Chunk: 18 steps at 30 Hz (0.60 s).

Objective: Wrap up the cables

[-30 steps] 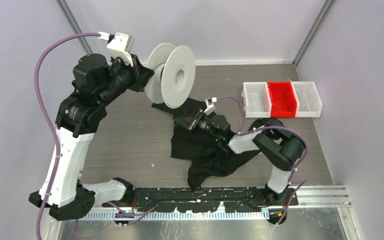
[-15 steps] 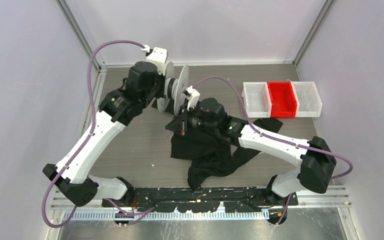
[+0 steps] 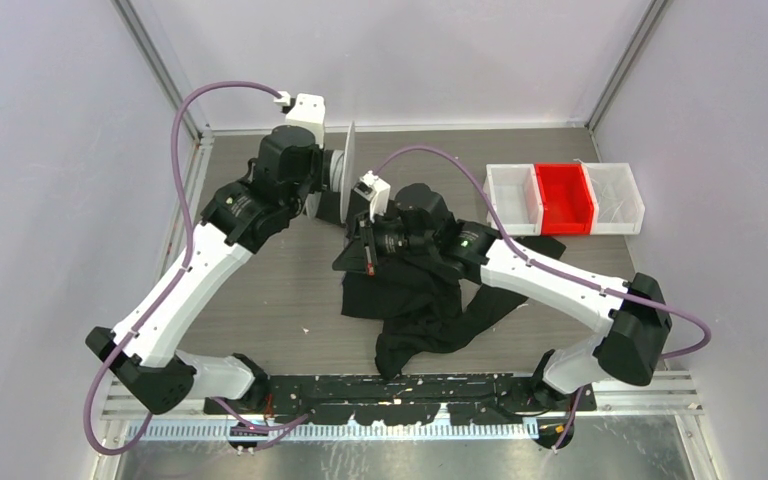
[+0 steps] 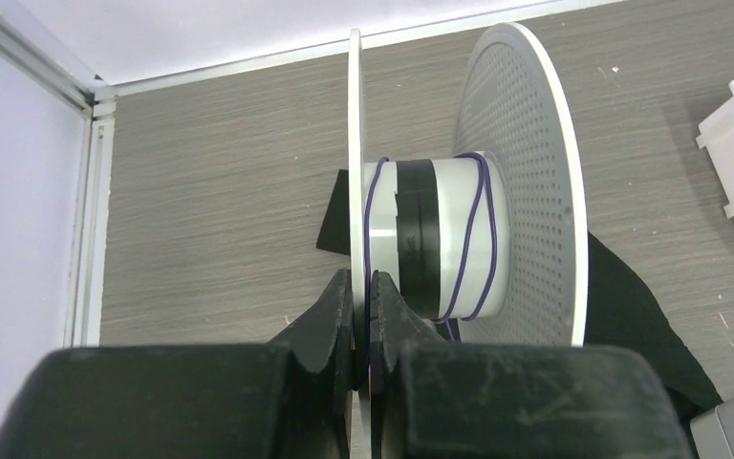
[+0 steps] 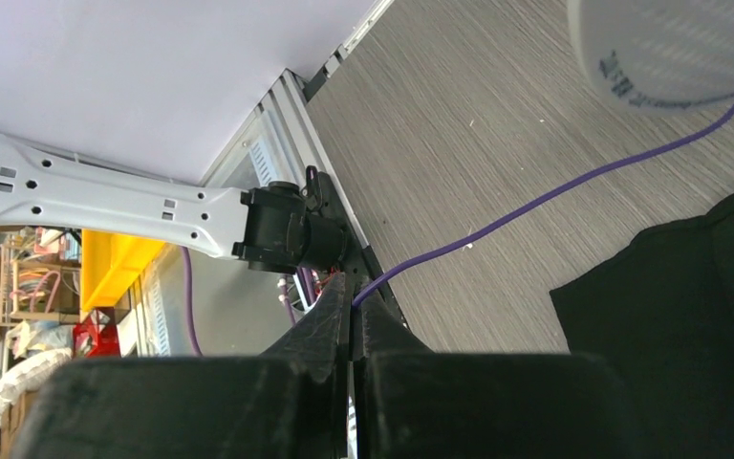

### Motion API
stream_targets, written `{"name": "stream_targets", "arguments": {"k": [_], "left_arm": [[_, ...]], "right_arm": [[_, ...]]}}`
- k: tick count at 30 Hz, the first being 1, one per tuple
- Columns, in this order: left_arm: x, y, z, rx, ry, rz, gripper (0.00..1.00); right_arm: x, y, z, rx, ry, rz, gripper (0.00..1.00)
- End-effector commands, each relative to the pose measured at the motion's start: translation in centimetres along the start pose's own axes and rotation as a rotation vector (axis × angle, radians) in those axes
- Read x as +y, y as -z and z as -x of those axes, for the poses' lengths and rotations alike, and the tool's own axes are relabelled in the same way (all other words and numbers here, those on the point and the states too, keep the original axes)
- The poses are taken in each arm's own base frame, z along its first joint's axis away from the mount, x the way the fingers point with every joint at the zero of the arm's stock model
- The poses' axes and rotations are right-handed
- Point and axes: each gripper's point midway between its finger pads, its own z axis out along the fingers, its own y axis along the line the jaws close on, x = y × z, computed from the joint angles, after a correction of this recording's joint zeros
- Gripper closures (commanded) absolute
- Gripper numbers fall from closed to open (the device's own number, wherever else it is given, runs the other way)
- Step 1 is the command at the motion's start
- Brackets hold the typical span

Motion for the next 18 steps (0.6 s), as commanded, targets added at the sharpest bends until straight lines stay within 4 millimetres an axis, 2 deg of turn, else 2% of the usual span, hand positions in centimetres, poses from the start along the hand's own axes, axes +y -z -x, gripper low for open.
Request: {"name": "stream_targets", "arguments": {"k": [1, 4, 7, 13, 18], "left_arm": [[2.4, 2.1, 5.1, -0.195, 0.161, 0.079, 1.0], [2.1, 2.0, 5.2, -0.207, 0.158, 0.061, 1.0], [1.7, 1.4, 4.4, -0.169, 0.114, 0.056, 1.0], [0.7, 0.6, 2.7, -0.104, 0.071, 0.025, 1.0], [0.0, 0.5, 1.9, -0.082, 0.049, -0.017, 1.0]], "right_arm": [[1.6, 1.2, 0.5, -0.018, 0.027, 0.045, 0.99], [1.5, 1.2, 0.2, -0.015, 0.02, 0.05, 0.99], [2.5, 1.7, 0.9, -0.038, 0.035, 0.081, 0.99], [5.6, 3.0, 3.9, -0.081, 0.125, 0.16, 0.99], [6.6, 4.0, 6.9, -0.129, 0.158, 0.196, 0.99]]}}
